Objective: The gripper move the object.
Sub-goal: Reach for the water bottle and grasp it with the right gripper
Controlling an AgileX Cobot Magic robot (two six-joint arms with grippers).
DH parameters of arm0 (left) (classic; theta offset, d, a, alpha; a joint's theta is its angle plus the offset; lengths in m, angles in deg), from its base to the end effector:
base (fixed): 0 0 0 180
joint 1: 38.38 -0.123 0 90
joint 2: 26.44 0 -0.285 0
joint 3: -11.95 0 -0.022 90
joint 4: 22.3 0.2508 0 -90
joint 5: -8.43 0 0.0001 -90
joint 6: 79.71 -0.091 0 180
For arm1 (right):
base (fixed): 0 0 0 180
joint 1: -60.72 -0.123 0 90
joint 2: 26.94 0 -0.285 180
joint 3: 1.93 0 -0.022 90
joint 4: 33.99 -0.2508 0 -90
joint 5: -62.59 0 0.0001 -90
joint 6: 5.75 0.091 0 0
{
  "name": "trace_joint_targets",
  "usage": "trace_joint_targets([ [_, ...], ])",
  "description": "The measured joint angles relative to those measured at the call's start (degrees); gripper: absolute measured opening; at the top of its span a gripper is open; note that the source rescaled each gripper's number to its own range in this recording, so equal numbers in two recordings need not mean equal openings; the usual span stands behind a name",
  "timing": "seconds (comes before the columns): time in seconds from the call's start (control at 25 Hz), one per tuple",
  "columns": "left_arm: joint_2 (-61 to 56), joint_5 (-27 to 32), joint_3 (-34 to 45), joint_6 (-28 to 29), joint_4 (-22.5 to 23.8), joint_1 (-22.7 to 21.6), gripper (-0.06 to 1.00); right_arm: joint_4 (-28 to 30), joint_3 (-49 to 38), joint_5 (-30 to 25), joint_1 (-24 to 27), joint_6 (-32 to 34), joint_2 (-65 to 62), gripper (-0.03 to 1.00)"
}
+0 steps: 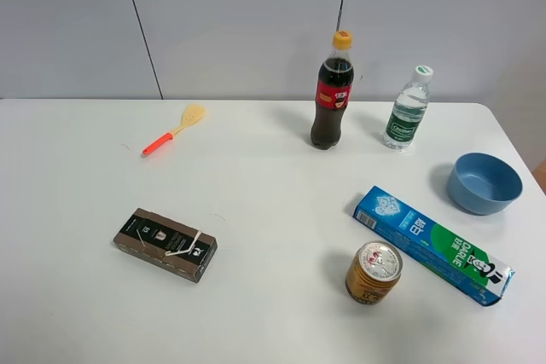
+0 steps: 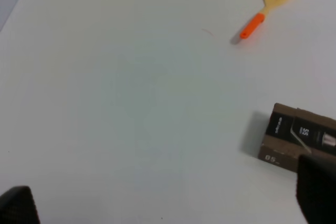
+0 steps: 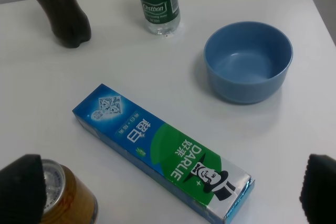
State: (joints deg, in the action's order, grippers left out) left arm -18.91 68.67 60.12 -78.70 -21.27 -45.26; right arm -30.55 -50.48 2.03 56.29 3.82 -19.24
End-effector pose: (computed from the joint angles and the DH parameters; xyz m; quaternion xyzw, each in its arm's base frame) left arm -0.0061 0.0007 0.2800 -0.0587 0.8457 0.0361 0.5292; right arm -0.0046 -0.0051 0.2778 0.0393 0.8505 0.0340 0.5234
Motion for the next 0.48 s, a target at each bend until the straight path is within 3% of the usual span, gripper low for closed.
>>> trace_joint_targets([
  [0.48, 0.00, 0.00, 0.00, 0.00, 0.00, 0.00, 1.00, 0.00, 0.00, 0.00, 0.00, 0.00, 0.00, 1.00],
])
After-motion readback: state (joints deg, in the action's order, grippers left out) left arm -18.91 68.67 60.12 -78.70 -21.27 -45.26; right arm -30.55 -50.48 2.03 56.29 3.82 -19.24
